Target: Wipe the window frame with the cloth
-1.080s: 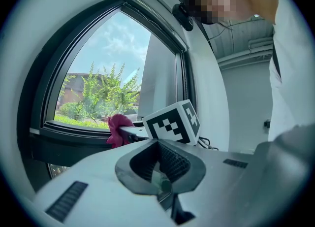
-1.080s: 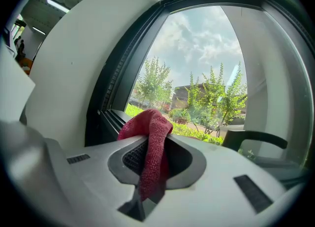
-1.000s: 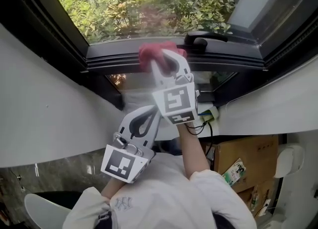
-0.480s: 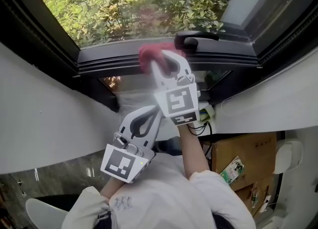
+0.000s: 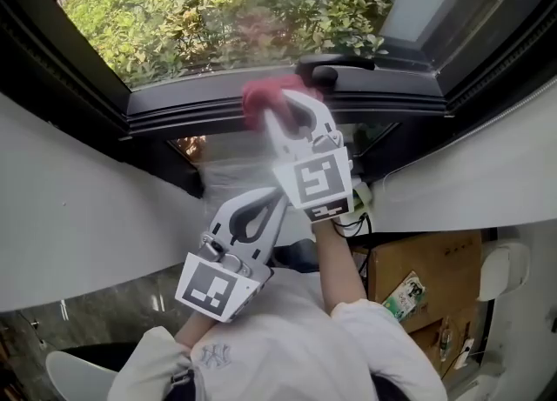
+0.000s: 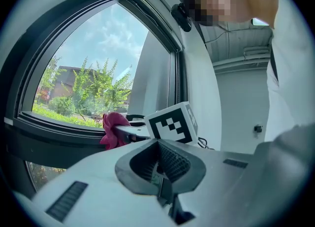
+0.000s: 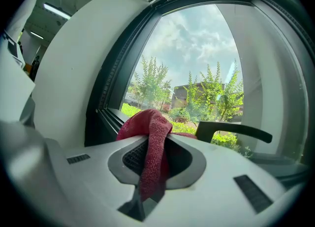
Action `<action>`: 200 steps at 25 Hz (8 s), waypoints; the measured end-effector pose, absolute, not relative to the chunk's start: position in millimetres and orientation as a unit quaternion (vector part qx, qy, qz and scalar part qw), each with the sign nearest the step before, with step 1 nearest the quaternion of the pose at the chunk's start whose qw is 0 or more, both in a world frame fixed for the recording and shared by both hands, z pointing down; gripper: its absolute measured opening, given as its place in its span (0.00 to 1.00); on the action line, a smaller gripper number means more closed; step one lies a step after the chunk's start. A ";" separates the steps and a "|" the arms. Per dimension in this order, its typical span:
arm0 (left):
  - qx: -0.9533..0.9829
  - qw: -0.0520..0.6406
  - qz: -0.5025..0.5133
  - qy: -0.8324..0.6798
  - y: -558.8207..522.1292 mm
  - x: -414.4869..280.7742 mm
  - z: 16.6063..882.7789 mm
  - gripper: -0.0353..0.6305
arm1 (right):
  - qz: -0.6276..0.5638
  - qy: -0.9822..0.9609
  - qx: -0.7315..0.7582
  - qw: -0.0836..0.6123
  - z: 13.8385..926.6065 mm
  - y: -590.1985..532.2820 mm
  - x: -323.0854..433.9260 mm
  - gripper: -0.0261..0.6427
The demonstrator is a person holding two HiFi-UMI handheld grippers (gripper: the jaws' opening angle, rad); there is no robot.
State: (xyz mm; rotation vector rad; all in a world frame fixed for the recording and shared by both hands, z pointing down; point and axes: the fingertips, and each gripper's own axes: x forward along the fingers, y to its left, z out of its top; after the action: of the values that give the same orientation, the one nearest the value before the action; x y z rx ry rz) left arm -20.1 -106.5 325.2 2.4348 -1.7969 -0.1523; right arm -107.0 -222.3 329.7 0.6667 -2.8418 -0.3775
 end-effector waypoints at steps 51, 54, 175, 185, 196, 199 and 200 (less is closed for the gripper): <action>0.756 0.042 -0.055 -0.651 -35.7 -68.9 330.4 0.07 | -0.165 -0.979 0.120 0.026 317.0 -126.5 -178.0 0.14; 0.734 0.040 -0.041 -0.677 -13.5 -90.3 332.6 0.07 | -0.166 -0.981 0.094 0.024 319.2 -98.3 -204.3 0.14; 0.706 0.051 0.012 -0.706 -25.8 -117.1 354.3 0.06 | -0.143 -0.980 0.125 0.062 344.1 -117.6 -226.8 0.14; 0.727 0.050 0.016 -0.684 -35.0 -105.5 353.8 0.06 | -0.140 -0.978 0.140 0.062 343.2 -129.2 -211.0 0.14; 0.742 0.051 0.015 -0.668 -41.9 -95.3 353.4 0.06 | -0.135 -0.977 0.153 0.060 342.3 -139.0 -198.1 0.14; 0.745 0.050 0.015 -0.665 -43.0 -94.0 353.6 0.06 | -0.133 -0.977 0.156 0.060 342.3 -140.9 -196.2 0.14; 0.747 0.050 0.016 -0.663 -43.5 -93.3 353.6 0.06 | -0.132 -0.977 0.157 0.059 342.3 -141.5 -195.3 0.14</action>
State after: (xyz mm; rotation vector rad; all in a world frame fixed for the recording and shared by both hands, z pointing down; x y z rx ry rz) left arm -93.3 -43.5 353.6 2.2734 -2.0199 0.0477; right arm -195.3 -141.5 342.3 0.4750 -2.9583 -0.4007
